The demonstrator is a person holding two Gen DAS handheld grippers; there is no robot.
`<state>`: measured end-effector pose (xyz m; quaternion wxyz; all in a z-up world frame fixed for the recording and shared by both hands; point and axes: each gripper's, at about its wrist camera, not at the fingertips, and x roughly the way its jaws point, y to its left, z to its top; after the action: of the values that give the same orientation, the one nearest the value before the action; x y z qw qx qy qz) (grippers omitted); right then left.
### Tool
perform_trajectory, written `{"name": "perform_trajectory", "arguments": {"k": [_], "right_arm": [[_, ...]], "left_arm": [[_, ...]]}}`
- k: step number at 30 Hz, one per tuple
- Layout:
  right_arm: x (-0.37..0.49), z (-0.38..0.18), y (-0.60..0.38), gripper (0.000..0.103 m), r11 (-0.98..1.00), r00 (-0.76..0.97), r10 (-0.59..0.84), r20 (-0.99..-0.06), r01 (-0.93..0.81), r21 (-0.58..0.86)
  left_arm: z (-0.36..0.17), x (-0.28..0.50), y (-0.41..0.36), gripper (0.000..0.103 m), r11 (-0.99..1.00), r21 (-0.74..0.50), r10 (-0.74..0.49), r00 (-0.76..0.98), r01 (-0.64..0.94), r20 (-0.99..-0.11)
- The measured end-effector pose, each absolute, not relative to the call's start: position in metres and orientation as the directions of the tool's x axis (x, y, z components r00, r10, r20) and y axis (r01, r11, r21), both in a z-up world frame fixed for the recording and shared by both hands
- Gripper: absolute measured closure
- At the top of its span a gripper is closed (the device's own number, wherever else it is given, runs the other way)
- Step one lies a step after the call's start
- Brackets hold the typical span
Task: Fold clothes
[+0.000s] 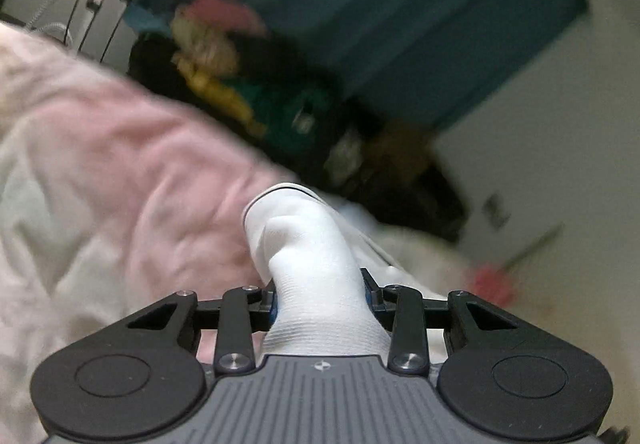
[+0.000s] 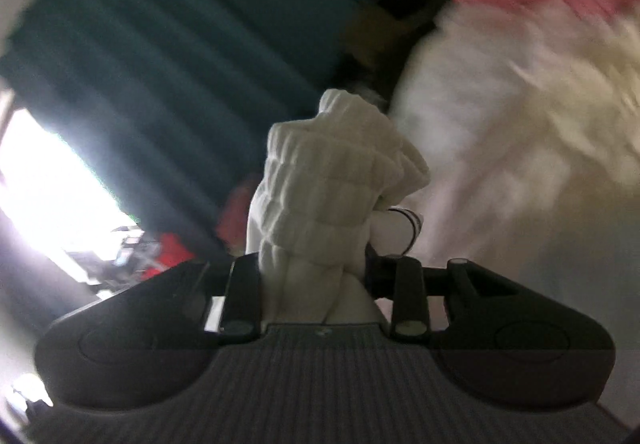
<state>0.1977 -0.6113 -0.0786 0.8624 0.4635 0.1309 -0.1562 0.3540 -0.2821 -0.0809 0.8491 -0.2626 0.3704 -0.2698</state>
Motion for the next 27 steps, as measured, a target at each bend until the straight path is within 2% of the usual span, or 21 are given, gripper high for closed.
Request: {"name": "perform_trajectory", "arguments": {"k": [3, 5, 7, 9, 10, 12, 13, 16, 19, 24, 27], "right_arm": [[0.187, -0.147, -0.609, 0.068, 0.494, 0.867, -0.081, -0.492, 0.464, 0.736], [0.166, -0.178, -0.599, 0.066, 0.462, 0.872, -0.063, -0.486, 0.457, 0.760], [0.149, -0.188, -0.591, 0.063, 0.469, 0.894, -0.071, -0.443, 0.422, 0.776], [0.147, -0.187, -0.587, 0.061, 0.483, 0.892, -0.073, -0.445, 0.422, 0.767], [0.147, -0.185, -0.588, 0.060, 0.481, 0.886, -0.071, -0.457, 0.432, 0.763], [0.146, -0.178, -0.589, 0.057, 0.460, 0.866, -0.068, -0.496, 0.469, 0.754], [0.144, -0.173, -0.587, 0.056, 0.446, 0.851, -0.066, -0.521, 0.492, 0.748], [0.131, -0.151, -0.582, 0.056, 0.458, 0.804, -0.059, -0.592, 0.549, 0.699], [0.113, -0.120, -0.563, 0.055, 0.578, 0.771, -0.100, -0.629, 0.560, 0.594], [0.078, -0.064, -0.529, 0.055, 0.699, 0.797, -0.118, -0.593, 0.490, 0.520], [0.056, -0.029, -0.512, 0.055, 0.751, 0.826, -0.121, -0.550, 0.439, 0.493]], "left_arm": [[-0.130, 0.350, -0.268, 0.066, 0.738, -0.614, -0.649, 0.545, 0.281, -0.531], [-0.145, 0.342, -0.253, 0.065, 0.725, -0.599, -0.673, 0.534, 0.339, -0.512], [-0.148, 0.337, -0.249, 0.062, 0.740, -0.553, -0.666, 0.535, 0.383, -0.520], [-0.142, 0.337, -0.249, 0.054, 0.769, -0.493, -0.637, 0.555, 0.407, -0.536], [-0.135, 0.334, -0.249, 0.051, 0.783, -0.466, -0.620, 0.570, 0.412, -0.539], [-0.122, 0.326, -0.246, 0.029, 0.805, -0.443, -0.590, 0.599, 0.394, -0.541], [-0.116, 0.322, -0.243, 0.025, 0.813, -0.442, -0.579, 0.611, 0.380, -0.540], [-0.082, 0.294, -0.232, 0.024, 0.837, -0.404, -0.546, 0.628, 0.371, -0.555], [-0.042, 0.256, -0.224, 0.018, 0.842, -0.356, -0.539, 0.650, 0.404, -0.536], [0.020, 0.189, -0.212, 0.002, 0.835, -0.298, -0.549, 0.685, 0.462, -0.478], [0.047, 0.149, -0.210, 0.000, 0.843, -0.228, -0.534, 0.714, 0.487, -0.452]]}}
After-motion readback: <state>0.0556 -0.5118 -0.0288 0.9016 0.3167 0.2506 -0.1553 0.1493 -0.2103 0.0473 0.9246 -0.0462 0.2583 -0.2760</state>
